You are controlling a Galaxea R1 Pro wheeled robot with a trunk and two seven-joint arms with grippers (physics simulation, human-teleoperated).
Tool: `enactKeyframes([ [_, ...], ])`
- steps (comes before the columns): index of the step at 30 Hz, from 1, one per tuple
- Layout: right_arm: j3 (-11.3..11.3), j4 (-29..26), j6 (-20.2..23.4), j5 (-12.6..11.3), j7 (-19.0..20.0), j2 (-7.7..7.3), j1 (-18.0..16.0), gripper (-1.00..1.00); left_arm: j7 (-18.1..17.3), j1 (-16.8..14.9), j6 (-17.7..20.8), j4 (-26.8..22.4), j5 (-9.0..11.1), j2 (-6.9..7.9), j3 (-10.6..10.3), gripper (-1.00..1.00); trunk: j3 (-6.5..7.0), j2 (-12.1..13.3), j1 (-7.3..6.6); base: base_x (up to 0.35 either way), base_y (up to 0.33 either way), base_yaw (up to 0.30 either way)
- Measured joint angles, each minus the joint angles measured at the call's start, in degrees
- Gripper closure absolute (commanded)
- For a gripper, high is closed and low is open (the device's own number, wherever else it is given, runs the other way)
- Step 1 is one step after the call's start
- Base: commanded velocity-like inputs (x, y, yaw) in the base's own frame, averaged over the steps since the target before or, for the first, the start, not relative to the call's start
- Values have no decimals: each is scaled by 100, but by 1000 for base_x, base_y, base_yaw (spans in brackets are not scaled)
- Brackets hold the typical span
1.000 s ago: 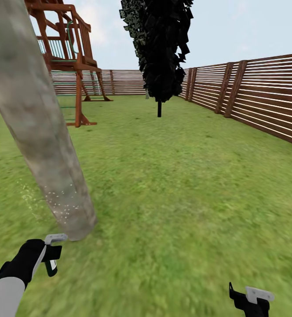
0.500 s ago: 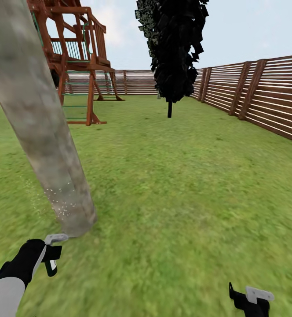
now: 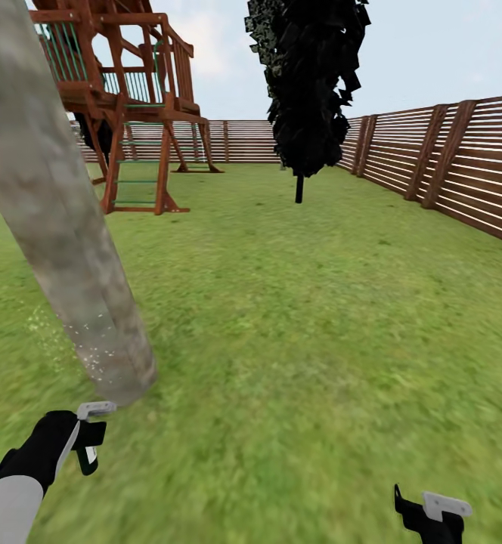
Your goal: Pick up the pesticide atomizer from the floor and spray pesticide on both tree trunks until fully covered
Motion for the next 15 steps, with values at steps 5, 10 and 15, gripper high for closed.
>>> enactKeyframes([
  [5,1,2,0,0,0,5,0,-100,4,-1,1,1,0,0,2,100,0,0,-1,178,-241,20],
  [10,1,2,1,0,0,6,-1,-100,8,0,2,-1,1,-1,0,100,0,0,-1,193,-226,223],
  [15,1,2,1,0,0,6,-1,-100,8,1,2,-1,0,1,0,100,0,0,-1,174,-229,276],
])
